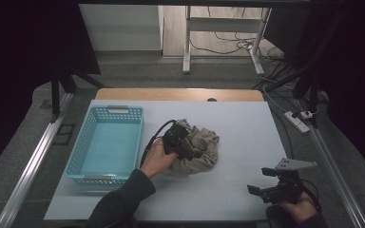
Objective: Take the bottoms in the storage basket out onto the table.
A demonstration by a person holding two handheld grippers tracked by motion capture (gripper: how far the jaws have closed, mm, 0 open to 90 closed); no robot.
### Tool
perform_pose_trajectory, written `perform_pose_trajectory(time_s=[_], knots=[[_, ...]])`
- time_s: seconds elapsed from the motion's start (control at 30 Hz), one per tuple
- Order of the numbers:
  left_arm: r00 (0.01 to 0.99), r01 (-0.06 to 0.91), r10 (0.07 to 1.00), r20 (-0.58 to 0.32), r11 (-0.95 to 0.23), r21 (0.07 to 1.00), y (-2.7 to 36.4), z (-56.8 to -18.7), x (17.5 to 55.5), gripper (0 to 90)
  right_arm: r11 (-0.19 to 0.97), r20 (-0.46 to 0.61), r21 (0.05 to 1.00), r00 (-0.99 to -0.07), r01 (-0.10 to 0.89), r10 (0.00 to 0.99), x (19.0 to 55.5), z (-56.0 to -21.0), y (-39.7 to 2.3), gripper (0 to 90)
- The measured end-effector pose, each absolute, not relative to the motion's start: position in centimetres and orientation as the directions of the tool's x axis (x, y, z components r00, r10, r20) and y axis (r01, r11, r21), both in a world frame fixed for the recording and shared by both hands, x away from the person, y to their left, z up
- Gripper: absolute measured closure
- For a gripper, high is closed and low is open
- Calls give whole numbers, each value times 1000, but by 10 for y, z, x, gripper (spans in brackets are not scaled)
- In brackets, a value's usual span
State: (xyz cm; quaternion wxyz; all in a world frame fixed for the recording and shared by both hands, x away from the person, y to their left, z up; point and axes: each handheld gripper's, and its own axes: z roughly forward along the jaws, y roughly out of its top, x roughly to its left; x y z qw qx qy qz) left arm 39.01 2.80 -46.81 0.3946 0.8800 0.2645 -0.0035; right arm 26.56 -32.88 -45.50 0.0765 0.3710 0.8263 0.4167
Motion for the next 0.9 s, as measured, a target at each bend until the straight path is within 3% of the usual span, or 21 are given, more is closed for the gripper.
perform_pose_trajectory(time_s=[0.9], knots=[[852,476,468,-234,-507,719,45,-454,377,0,377,181,748,-715,546,676,265,-454,-329,38]])
